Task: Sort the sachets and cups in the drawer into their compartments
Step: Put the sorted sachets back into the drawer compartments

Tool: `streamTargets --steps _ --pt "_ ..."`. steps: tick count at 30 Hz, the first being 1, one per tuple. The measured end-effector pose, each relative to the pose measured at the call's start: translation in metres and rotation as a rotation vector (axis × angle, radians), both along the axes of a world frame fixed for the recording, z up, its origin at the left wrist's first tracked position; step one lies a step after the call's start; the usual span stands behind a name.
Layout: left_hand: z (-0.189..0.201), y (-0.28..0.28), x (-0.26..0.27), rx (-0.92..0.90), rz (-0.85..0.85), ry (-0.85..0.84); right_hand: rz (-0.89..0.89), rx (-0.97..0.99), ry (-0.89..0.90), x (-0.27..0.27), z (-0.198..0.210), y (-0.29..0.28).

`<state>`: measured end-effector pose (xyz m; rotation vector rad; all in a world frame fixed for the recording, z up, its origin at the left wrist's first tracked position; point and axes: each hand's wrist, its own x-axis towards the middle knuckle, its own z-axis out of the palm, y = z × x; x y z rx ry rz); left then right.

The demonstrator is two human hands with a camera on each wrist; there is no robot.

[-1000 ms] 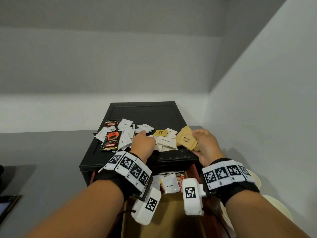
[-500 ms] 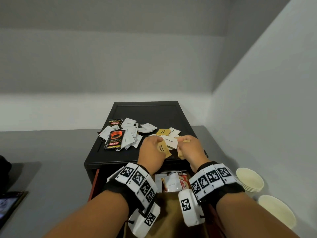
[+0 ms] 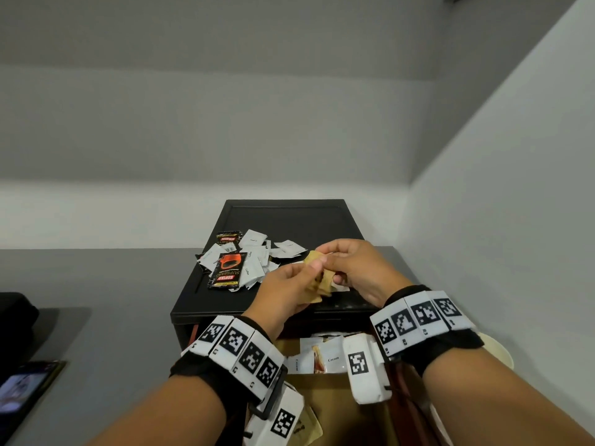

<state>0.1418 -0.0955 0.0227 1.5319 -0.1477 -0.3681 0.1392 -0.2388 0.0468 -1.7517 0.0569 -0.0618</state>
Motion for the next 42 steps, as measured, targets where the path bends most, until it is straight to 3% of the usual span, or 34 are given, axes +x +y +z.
streamTargets --steps 3,6,9,13,15,20,27,31,33,36,39,42 --pt "0.001 0.008 -0.002 0.017 -0.043 -0.003 0.114 0.059 0.061 0.005 0.007 0.003" --pt "0.002 0.013 0.0 -0.037 0.047 0.044 0.012 -0.103 0.04 0.021 0.011 0.0" --pt "0.005 0.021 0.005 -0.1 0.137 0.146 -0.108 -0.493 0.021 0.043 0.014 -0.012" --pt "0.008 0.032 0.01 -0.133 0.221 0.268 0.082 -1.101 0.241 0.069 0.007 -0.016" --pt "0.008 0.036 0.009 -0.143 0.236 0.289 0.186 -1.272 0.296 0.078 0.003 -0.011" --pt "0.007 0.043 0.008 -0.123 0.197 0.316 0.413 -1.433 0.309 0.09 -0.003 0.002" --pt "0.005 0.044 0.005 -0.149 0.138 0.38 0.425 -1.545 0.262 0.092 0.001 0.0" --pt "0.007 0.046 -0.001 -0.25 0.135 0.468 0.218 -1.513 0.275 0.092 -0.002 -0.003" --pt "0.006 0.047 -0.003 -0.28 0.122 0.505 0.076 -1.451 0.179 0.088 0.001 -0.008" --pt "0.004 0.047 -0.005 -0.311 0.1 0.534 -0.087 -1.125 -0.006 0.075 0.012 -0.011" --pt "0.003 0.045 -0.008 -0.344 0.078 0.534 -0.022 -0.599 -0.031 0.048 0.032 0.002" --pt "0.004 0.037 -0.012 -0.364 0.055 0.485 0.219 -0.439 0.089 0.022 0.039 0.022"
